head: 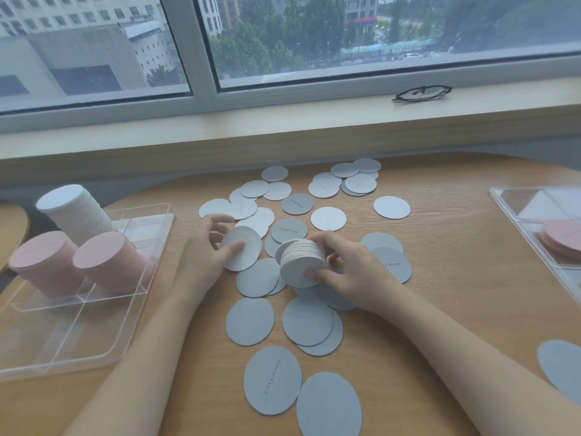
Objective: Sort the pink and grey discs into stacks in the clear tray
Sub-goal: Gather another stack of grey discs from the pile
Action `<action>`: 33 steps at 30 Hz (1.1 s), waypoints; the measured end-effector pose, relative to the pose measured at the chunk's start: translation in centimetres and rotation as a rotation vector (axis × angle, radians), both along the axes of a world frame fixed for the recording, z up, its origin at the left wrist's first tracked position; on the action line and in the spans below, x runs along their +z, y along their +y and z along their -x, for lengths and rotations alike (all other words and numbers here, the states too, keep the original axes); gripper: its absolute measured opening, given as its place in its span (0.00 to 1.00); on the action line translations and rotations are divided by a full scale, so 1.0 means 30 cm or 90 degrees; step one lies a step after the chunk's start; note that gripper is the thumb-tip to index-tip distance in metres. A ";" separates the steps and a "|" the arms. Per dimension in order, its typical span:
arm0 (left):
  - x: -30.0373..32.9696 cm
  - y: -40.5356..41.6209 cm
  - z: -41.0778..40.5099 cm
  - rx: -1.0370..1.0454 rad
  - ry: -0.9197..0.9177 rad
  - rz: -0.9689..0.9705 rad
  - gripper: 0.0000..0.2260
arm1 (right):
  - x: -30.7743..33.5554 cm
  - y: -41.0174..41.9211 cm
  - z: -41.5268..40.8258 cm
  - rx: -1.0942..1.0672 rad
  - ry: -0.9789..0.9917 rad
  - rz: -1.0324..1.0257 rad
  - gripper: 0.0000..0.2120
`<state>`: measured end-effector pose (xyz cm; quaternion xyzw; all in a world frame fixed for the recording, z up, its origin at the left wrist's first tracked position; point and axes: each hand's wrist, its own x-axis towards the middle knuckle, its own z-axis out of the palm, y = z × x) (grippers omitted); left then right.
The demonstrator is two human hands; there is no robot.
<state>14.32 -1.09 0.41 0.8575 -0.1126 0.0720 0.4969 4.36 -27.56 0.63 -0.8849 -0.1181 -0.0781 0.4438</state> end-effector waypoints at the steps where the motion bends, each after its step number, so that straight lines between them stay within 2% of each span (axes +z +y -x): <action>1: 0.008 0.002 0.007 0.000 0.001 0.047 0.17 | 0.002 0.000 0.001 0.002 0.000 -0.002 0.21; 4: 0.043 -0.014 0.038 -0.034 0.011 0.207 0.15 | 0.007 0.002 0.003 0.004 -0.003 -0.009 0.21; 6: 0.059 -0.044 0.067 -0.092 0.026 0.263 0.12 | 0.012 0.005 0.006 -0.001 -0.009 -0.005 0.24; 10: 0.052 -0.124 0.136 -0.187 0.069 0.282 0.08 | 0.014 0.002 0.006 -0.002 -0.007 0.006 0.34; 16: 0.043 -0.178 0.180 -0.240 0.091 0.251 0.08 | 0.018 0.003 0.002 0.031 -0.043 0.025 0.26; 18: 0.039 -0.176 0.179 -0.213 0.077 0.200 0.11 | 0.018 0.004 -0.002 0.027 -0.039 0.019 0.23; 22: 0.040 -0.177 0.190 -0.231 0.064 0.105 0.34 | 0.014 0.006 0.002 0.007 -0.035 0.051 0.20; 27: 0.044 -0.217 0.222 -0.331 0.110 0.046 0.46 | 0.011 0.013 0.003 0.003 -0.018 0.082 0.26; 29: 0.044 -0.228 0.227 -0.334 0.077 0.024 0.47 | 0.007 0.023 0.000 0.021 -0.022 0.108 0.30; 33: 0.024 -0.240 0.224 -0.335 0.049 0.003 0.44 | 0.004 0.040 -0.001 0.042 -0.020 0.119 0.34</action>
